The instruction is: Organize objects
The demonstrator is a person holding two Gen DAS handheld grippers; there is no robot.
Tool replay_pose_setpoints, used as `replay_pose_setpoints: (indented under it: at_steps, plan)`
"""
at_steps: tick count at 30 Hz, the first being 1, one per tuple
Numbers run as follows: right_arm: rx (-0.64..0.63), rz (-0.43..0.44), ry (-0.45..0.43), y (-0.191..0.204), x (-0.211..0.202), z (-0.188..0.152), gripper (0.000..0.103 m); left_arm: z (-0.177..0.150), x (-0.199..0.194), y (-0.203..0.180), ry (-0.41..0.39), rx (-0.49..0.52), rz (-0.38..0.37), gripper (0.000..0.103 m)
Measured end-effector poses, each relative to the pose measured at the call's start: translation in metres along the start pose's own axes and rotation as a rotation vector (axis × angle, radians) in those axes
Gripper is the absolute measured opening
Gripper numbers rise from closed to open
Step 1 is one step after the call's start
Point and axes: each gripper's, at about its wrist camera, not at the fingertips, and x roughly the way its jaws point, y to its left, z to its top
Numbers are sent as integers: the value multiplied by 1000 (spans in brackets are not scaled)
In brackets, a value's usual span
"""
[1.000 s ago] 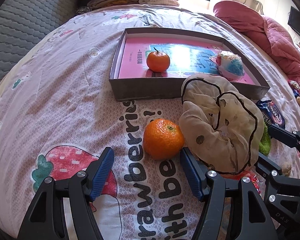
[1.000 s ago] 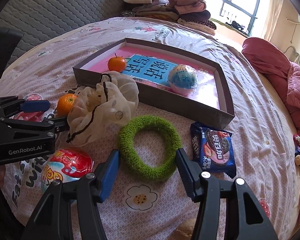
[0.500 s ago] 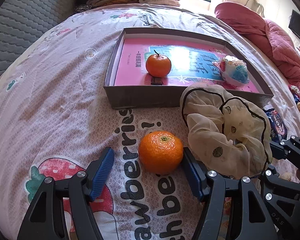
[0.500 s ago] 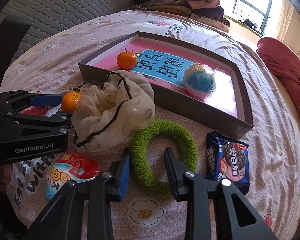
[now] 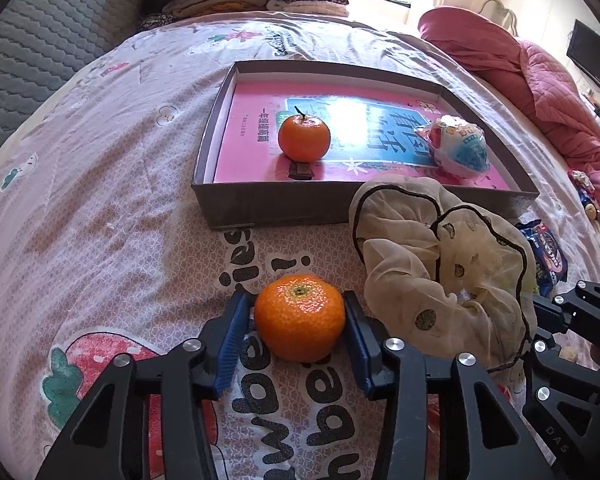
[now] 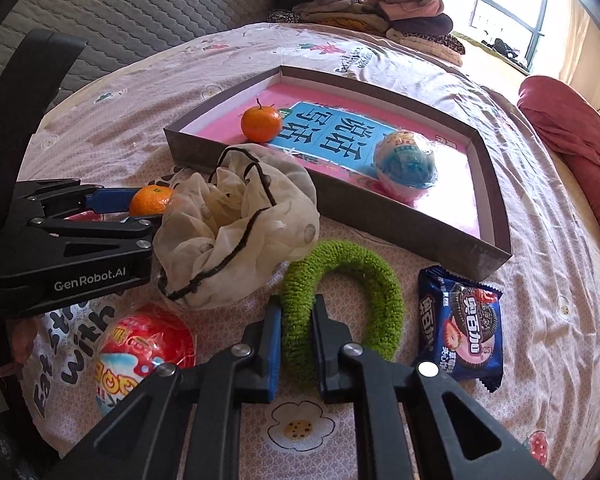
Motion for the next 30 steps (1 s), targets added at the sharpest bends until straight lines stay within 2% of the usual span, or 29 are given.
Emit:
replay_pose_setpoints:
  at_steps: [30]
  plan:
    - [37,-22,-48,-3,-31,-9,14,-18,-40,-5,-42,26,10,41]
